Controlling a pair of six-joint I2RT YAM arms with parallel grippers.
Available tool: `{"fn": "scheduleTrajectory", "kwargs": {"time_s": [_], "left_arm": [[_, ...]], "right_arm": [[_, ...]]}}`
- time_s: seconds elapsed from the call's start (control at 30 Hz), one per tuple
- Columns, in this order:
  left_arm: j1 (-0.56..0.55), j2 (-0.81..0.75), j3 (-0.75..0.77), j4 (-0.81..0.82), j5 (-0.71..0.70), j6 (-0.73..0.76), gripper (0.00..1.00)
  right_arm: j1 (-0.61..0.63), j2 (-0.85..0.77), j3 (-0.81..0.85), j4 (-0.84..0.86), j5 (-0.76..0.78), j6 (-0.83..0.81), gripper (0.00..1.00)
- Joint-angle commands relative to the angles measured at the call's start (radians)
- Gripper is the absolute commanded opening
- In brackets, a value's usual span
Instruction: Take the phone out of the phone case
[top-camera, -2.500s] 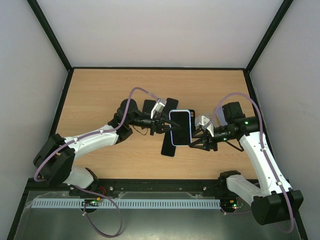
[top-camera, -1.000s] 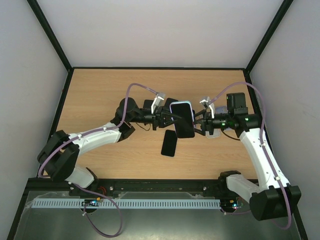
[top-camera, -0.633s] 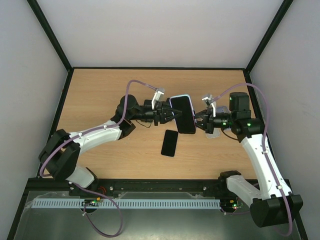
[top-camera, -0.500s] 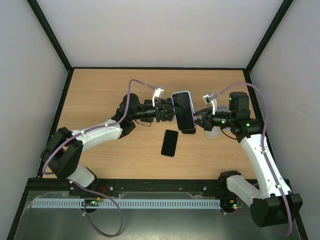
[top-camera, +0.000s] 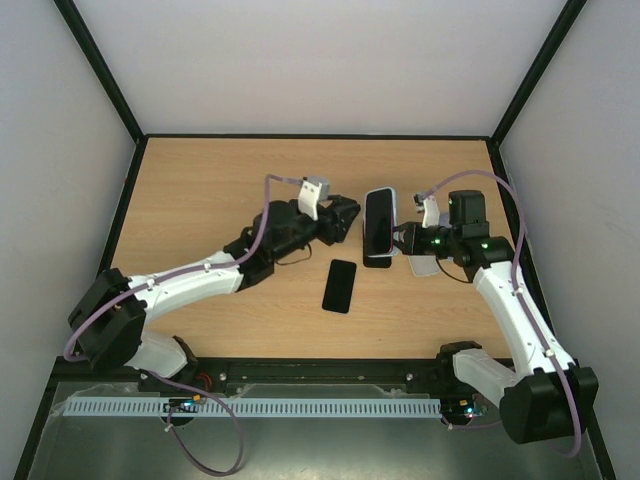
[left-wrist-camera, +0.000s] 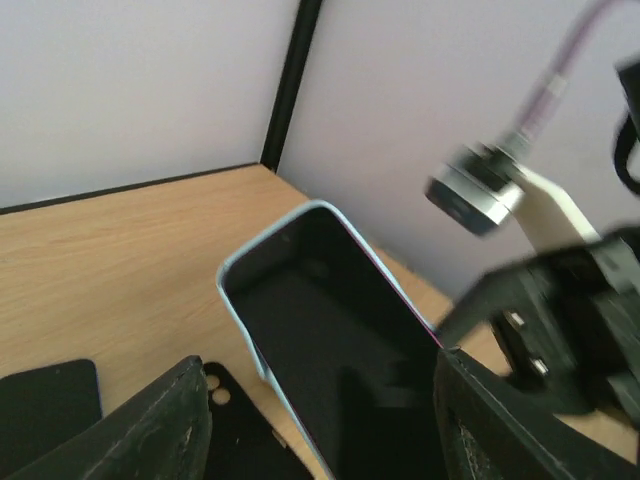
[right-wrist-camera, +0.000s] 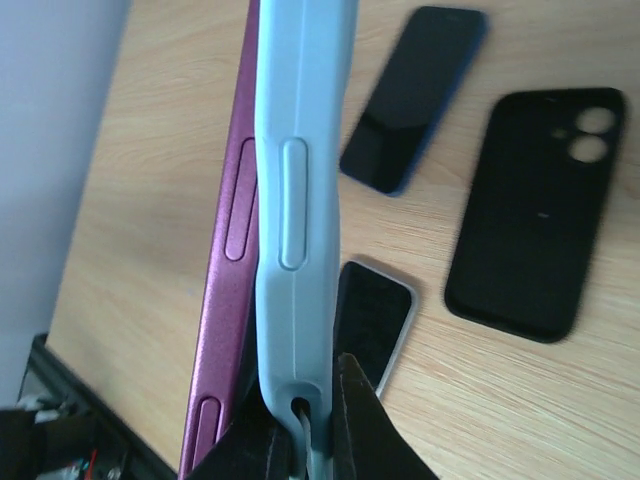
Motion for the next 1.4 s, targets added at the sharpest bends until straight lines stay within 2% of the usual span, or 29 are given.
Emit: {"fn": "scheduleTrajectory", "kwargs": {"time_s": [0.0, 0.2, 0.33, 0.8, 1.23, 1.37], "left_arm": [[-0.114, 0.020, -0.008, -0.060, -0.224, 0.267, 0.60], [-0.246, 0.121, 0.014, -0.033, -0.325, 0.429, 0.59], [-0.304, 0.198, 0.048, -0.007, -0.344, 0.497, 0.56], [-0.352, 0.402, 0.155, 0.046, -0.449, 0.602, 0.49], [-0.360, 0.505, 0.233, 0.033, -0.588, 0.695, 0.30], [-0.361, 0.530, 0.255, 0.042, -0.623, 0.700, 0.19]], "right_arm": [[-0.011, 0.028, 0.028, -0.043, 0.165, 0.104, 0.02], [-0.023, 0.087, 0.056, -0.170, 0.241, 0.125, 0.02], [-0.033, 0.107, 0.043, -0.176, 0.256, 0.124, 0.02], [-0.045, 0.123, 0.008, -0.149, 0.222, 0.120, 0.02], [-0.046, 0.112, -0.004, -0.155, 0.148, 0.115, 0.02], [-0.047, 0.106, 0.002, -0.158, 0.144, 0.121, 0.02]]}}
